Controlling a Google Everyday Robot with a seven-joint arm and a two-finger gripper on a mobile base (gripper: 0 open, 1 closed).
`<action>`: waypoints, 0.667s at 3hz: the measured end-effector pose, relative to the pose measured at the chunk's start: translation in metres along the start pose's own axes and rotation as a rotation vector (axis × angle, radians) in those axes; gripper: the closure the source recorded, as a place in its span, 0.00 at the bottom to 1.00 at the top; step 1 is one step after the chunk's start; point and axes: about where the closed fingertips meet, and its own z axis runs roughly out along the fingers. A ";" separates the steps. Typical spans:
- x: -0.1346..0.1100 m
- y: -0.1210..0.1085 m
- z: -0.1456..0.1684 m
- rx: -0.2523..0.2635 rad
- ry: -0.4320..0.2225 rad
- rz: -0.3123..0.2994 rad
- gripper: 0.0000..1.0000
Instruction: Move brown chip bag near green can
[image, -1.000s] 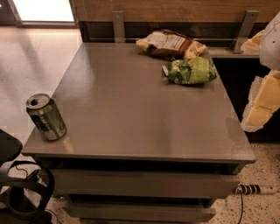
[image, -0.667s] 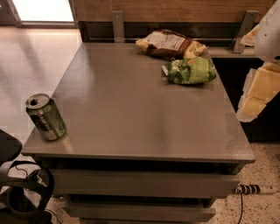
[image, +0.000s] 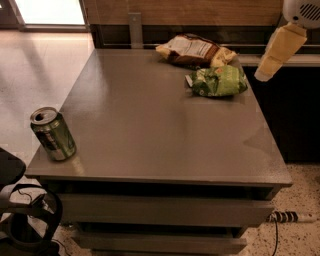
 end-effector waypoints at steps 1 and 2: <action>-0.006 -0.042 0.007 0.082 -0.100 0.122 0.00; -0.006 -0.042 0.008 0.081 -0.101 0.124 0.00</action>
Offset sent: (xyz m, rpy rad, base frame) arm 0.0315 -0.0139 0.0130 0.0956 -0.1017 -0.0662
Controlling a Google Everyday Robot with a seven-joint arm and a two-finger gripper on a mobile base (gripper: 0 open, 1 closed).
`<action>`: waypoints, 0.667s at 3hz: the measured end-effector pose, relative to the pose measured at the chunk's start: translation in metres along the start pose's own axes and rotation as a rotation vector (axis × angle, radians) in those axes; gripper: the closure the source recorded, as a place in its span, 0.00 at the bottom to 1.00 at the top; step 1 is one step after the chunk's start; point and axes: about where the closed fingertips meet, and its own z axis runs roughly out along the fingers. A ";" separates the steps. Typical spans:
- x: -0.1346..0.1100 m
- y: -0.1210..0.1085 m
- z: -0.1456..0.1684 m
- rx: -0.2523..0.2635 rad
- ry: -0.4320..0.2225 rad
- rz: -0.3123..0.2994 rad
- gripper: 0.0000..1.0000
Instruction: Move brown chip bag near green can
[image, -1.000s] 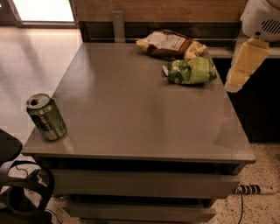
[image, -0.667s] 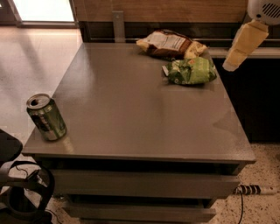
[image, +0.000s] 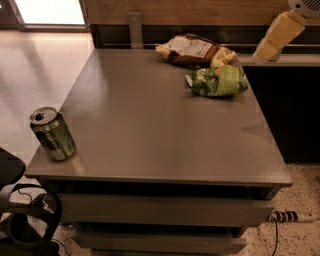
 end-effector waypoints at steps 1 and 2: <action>-0.032 -0.007 0.037 0.016 -0.024 -0.002 0.00; -0.065 -0.013 0.085 -0.009 -0.086 -0.007 0.00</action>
Offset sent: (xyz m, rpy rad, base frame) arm 0.1283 0.0643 -0.0429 0.0818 -0.0546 0.0818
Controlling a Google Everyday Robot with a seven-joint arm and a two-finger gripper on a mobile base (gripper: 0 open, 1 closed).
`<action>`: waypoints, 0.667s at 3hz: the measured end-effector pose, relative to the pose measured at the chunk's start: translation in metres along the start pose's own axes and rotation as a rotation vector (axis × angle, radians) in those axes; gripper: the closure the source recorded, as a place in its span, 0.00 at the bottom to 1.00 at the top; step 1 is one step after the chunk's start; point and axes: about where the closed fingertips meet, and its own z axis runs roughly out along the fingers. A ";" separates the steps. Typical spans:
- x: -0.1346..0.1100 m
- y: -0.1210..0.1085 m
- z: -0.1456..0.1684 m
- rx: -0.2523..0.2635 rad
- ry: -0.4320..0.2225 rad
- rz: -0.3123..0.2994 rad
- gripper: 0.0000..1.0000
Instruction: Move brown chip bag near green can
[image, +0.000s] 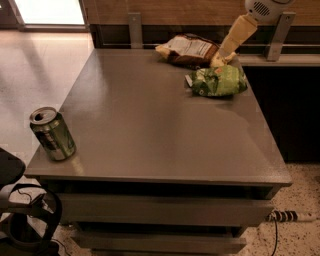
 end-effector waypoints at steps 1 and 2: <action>-0.020 -0.003 0.042 -0.033 -0.065 0.007 0.00; -0.030 -0.005 0.079 -0.068 -0.121 0.031 0.00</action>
Offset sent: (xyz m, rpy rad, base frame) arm 0.1134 0.0346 -0.0622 0.2219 -0.0156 0.0996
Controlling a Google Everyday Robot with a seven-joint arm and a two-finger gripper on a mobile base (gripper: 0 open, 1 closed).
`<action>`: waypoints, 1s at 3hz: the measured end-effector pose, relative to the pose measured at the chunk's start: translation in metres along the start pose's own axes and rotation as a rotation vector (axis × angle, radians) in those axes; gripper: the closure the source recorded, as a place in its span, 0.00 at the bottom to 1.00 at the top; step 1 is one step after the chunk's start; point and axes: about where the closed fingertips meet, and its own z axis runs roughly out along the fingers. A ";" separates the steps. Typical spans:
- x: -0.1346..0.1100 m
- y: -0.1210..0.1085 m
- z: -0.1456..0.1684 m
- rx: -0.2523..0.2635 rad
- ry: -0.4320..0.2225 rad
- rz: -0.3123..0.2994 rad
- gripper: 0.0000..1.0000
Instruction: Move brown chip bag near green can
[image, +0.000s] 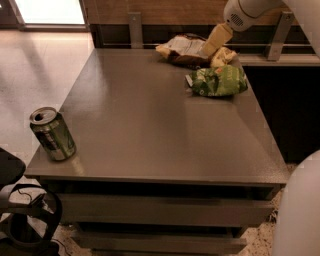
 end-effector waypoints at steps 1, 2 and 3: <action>-0.003 -0.010 0.037 -0.022 -0.048 0.039 0.00; -0.003 -0.010 0.037 -0.022 -0.048 0.039 0.00; -0.008 -0.017 0.071 0.036 -0.011 0.032 0.00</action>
Offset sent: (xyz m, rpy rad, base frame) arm 0.0253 0.0049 -0.0164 0.0515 0.0010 0.0077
